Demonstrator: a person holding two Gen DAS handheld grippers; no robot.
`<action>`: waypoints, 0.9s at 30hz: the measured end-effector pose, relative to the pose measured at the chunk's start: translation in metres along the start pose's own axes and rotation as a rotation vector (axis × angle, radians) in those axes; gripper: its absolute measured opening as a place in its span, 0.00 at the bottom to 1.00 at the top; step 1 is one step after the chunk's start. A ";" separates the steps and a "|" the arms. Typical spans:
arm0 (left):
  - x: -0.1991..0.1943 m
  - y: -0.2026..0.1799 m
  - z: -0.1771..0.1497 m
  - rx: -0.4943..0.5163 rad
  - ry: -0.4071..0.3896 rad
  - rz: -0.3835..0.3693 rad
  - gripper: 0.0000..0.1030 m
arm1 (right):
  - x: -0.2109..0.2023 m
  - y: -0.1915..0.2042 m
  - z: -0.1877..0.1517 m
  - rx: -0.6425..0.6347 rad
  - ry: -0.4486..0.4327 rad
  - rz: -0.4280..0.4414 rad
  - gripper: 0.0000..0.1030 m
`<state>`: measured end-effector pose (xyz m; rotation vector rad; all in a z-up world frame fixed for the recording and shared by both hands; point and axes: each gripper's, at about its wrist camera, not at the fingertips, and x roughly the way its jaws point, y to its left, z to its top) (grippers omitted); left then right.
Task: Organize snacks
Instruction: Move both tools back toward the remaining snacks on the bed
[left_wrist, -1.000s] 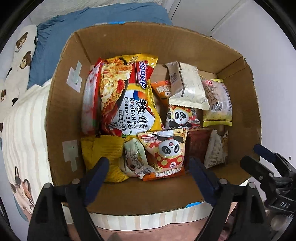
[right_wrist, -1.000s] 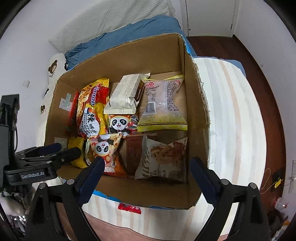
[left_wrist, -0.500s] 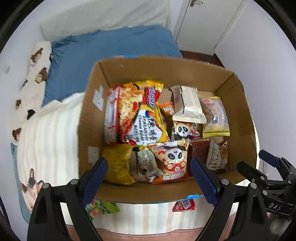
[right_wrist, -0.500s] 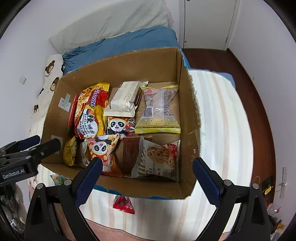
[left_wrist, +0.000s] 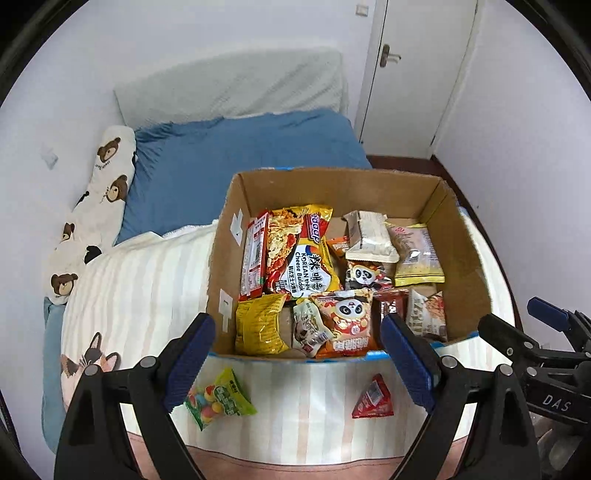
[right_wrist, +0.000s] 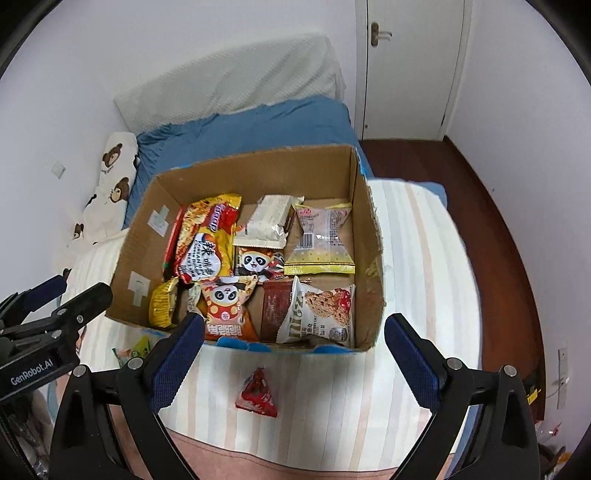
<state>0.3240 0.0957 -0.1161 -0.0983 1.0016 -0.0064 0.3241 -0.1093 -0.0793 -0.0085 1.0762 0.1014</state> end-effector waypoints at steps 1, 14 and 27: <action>-0.006 -0.001 -0.003 -0.001 -0.011 -0.003 0.89 | -0.008 0.002 -0.003 -0.004 -0.018 -0.003 0.97; -0.089 -0.011 -0.035 0.032 -0.162 -0.012 0.89 | -0.098 0.011 -0.041 -0.003 -0.195 -0.012 0.97; -0.123 -0.011 -0.064 0.023 -0.196 -0.017 0.89 | -0.149 0.022 -0.074 -0.020 -0.278 -0.022 0.97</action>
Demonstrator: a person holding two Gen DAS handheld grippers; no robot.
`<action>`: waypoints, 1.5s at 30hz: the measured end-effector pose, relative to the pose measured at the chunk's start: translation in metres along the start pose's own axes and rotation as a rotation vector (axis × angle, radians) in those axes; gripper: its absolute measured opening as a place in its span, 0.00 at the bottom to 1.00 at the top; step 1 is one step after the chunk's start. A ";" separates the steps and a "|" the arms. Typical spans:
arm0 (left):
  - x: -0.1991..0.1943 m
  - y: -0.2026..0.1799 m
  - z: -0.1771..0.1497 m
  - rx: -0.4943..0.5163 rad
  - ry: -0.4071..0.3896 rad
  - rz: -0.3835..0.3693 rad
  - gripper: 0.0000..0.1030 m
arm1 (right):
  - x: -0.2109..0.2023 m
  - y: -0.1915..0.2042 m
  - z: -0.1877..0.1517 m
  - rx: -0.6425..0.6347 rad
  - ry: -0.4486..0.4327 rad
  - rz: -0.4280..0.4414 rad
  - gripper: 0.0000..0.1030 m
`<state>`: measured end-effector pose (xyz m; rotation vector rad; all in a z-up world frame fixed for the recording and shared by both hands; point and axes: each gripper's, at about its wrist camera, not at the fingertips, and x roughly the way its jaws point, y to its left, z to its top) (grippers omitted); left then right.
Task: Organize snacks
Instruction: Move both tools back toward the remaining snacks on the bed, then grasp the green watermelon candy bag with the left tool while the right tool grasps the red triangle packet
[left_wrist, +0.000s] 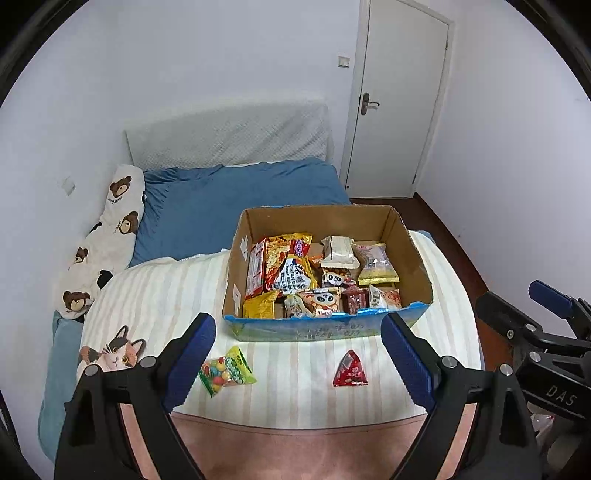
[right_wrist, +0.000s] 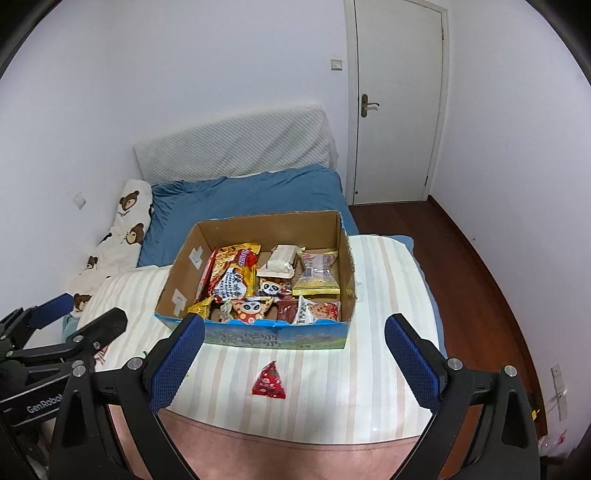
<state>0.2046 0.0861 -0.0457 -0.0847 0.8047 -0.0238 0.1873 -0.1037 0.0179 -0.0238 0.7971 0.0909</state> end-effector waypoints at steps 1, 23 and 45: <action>-0.001 0.002 -0.001 -0.008 0.003 -0.001 0.89 | -0.002 0.000 -0.001 0.004 0.002 0.008 0.97; 0.163 0.140 -0.084 -0.281 0.443 0.152 0.89 | 0.209 0.001 -0.101 0.225 0.454 0.185 0.89; 0.272 0.050 -0.119 0.403 0.629 0.009 0.65 | 0.297 0.039 -0.133 0.109 0.640 0.142 0.38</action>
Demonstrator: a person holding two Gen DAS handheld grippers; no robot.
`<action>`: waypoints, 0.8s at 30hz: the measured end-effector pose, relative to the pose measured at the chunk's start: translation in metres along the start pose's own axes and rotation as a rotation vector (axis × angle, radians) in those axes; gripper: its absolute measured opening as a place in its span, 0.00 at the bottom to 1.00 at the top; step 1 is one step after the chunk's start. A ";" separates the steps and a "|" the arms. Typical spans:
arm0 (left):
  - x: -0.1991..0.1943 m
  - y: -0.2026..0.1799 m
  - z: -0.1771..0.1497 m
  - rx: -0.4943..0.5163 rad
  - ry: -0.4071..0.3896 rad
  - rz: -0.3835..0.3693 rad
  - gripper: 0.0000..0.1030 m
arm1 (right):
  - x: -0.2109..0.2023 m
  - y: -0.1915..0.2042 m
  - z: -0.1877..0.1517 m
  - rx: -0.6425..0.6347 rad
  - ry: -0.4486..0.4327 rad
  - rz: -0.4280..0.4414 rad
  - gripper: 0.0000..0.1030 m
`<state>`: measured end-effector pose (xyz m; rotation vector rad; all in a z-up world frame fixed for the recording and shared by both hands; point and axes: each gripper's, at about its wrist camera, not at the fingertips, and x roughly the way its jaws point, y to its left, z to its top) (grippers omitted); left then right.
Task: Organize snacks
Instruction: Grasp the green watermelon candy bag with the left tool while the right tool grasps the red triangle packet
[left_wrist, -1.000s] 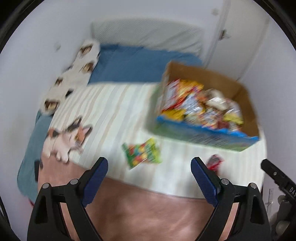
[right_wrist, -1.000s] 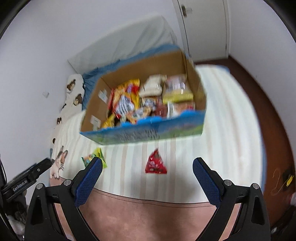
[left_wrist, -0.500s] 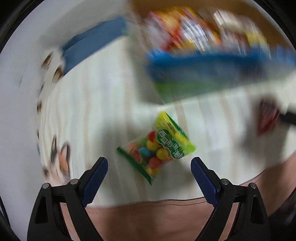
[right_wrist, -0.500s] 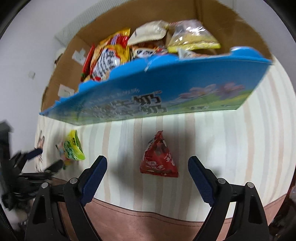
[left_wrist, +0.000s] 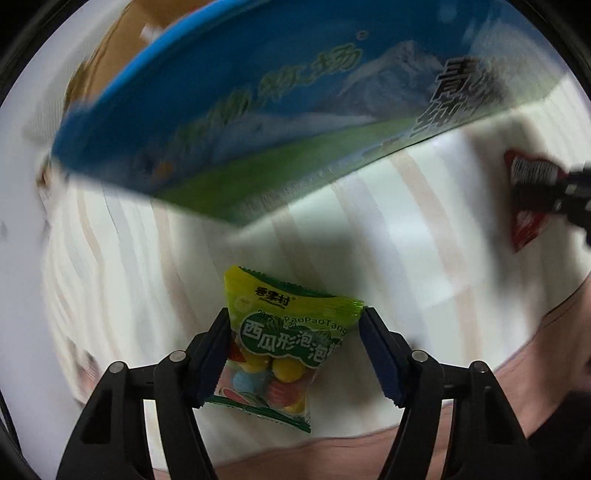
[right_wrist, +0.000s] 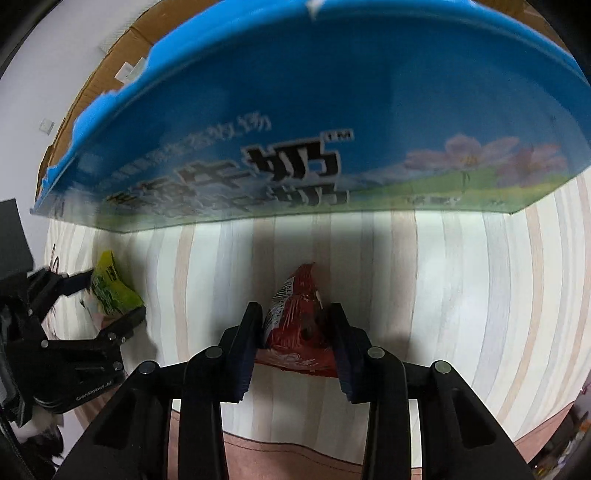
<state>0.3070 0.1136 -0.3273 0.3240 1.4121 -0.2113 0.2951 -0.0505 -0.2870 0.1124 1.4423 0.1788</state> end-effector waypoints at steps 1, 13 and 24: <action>0.000 0.002 -0.005 -0.058 0.011 -0.034 0.65 | 0.000 -0.001 -0.002 -0.003 0.006 0.002 0.38; 0.006 -0.030 -0.119 -0.521 0.144 -0.305 0.65 | 0.005 -0.009 -0.094 -0.090 0.155 0.015 0.37; 0.020 -0.078 -0.139 -0.352 0.177 -0.322 0.81 | -0.009 -0.010 -0.122 -0.022 0.166 0.084 0.66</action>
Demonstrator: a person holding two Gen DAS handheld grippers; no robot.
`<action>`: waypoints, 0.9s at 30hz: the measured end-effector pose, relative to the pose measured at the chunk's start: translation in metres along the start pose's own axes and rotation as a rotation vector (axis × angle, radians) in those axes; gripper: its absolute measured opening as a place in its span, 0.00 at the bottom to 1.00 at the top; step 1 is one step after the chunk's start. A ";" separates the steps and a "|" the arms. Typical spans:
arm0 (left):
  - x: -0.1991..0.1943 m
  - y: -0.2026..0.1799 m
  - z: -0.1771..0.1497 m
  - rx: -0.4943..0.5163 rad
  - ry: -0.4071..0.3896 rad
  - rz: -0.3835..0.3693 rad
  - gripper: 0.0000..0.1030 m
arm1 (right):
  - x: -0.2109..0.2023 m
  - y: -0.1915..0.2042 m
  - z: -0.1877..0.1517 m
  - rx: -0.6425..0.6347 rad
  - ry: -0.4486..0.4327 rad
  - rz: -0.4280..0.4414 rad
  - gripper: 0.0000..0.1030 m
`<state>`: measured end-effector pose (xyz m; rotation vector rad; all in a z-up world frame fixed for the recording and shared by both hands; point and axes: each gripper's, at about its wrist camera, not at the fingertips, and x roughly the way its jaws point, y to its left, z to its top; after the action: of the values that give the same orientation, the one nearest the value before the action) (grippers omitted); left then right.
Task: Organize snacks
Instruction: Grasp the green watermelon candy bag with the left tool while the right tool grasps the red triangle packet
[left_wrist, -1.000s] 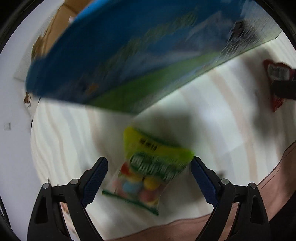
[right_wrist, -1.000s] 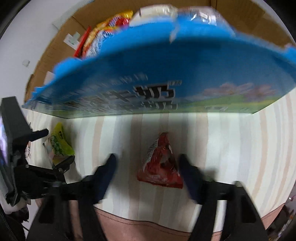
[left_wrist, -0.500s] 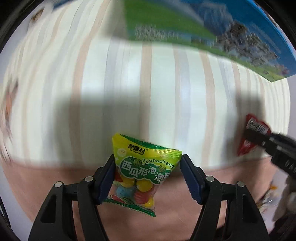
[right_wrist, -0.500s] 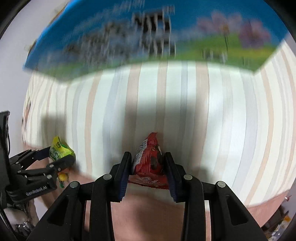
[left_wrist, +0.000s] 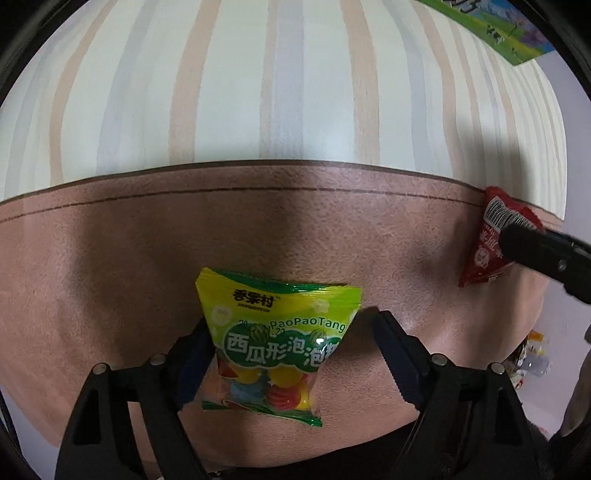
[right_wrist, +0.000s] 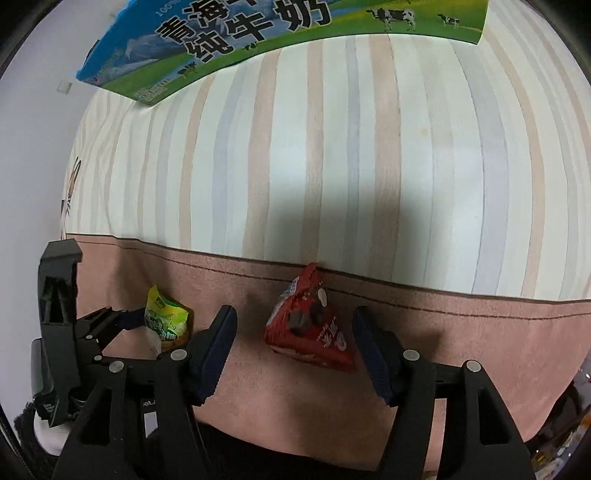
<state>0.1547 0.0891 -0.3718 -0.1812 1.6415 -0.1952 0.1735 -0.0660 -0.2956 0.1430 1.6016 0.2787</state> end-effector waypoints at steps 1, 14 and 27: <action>-0.002 0.001 -0.002 -0.014 -0.009 0.000 0.76 | 0.001 0.000 -0.002 0.007 0.004 0.004 0.66; -0.011 0.056 -0.017 -0.165 -0.033 -0.047 0.67 | 0.020 0.005 -0.012 -0.087 0.057 -0.060 0.43; 0.004 -0.009 -0.009 -0.119 -0.037 0.093 0.52 | 0.038 0.004 -0.015 -0.051 0.061 -0.048 0.47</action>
<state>0.1452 0.0797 -0.3732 -0.1976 1.6213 -0.0231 0.1564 -0.0541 -0.3310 0.0574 1.6546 0.2887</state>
